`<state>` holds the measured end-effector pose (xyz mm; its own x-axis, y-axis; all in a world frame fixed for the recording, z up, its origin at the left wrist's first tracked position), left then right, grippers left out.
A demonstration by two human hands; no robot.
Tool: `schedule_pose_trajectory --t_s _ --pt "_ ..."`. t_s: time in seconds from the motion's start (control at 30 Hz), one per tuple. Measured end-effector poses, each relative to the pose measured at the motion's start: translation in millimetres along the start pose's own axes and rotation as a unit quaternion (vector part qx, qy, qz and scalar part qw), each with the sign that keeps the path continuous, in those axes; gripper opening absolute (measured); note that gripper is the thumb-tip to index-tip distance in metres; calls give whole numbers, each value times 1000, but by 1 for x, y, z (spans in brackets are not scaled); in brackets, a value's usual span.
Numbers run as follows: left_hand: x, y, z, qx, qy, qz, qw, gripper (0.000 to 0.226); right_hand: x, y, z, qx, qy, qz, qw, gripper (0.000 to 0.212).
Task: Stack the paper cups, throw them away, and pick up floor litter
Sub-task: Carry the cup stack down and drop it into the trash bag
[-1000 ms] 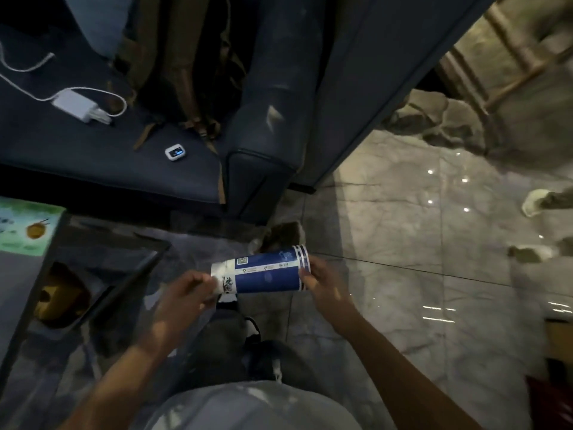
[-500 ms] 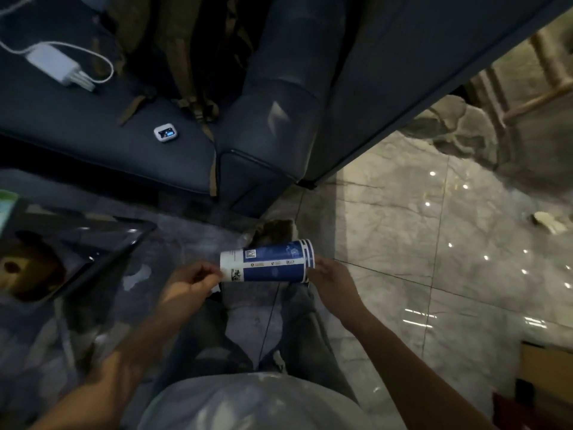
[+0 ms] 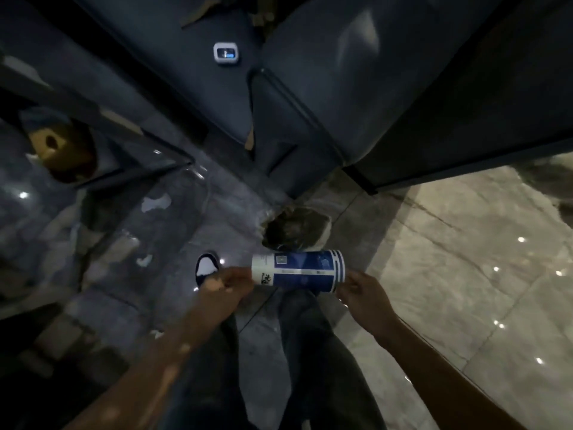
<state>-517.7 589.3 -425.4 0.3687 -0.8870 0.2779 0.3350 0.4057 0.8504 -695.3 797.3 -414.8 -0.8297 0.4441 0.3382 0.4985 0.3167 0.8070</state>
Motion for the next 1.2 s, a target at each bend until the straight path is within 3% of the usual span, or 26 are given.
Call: schedule_pose_trajectory --t_s 0.23,0.4,0.5,0.73,0.87,0.93,1.03,1.1,1.2 --pt "-52 -82 -36 18 1 -55 998 16 -11 -89 46 -59 -26 37 997 11" --pt "-69 -151 -59 7 25 -51 998 20 -21 -154 55 -62 -48 92 993 21" --pt "-76 -189 -68 8 52 -47 998 31 -35 -190 60 -67 -36 88 993 15" --pt "-92 -250 -73 -19 81 -45 995 34 -48 -257 70 -63 -2 81 995 10" --pt "-98 -263 -80 -64 -10 -45 997 34 -58 -289 75 -52 45 102 992 19" --pt "-104 -259 -82 -141 -154 -55 976 41 -68 -302 76 -23 97 120 988 22" --pt "-116 -251 -86 -263 -379 -48 886 52 -93 -319 77 6 134 109 985 18" --pt "-118 -253 -92 -295 -446 -40 844 57 -106 -330 79 13 166 119 979 24" --pt "-122 -257 -106 -304 -486 -44 818 66 -124 -342 87 -4 202 108 973 27"
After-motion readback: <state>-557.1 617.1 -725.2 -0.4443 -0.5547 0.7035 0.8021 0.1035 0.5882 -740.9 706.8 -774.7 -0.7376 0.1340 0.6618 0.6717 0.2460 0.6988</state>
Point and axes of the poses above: each hand's wrist, its own y-axis away from the middle knuckle, its own x-axis out of the back of the hand, z = x × y, the point moved 8 cm from there along -y, towards the middle knuckle, and after that the axes turned 5 degrees about -y, right-handed, at the moved point
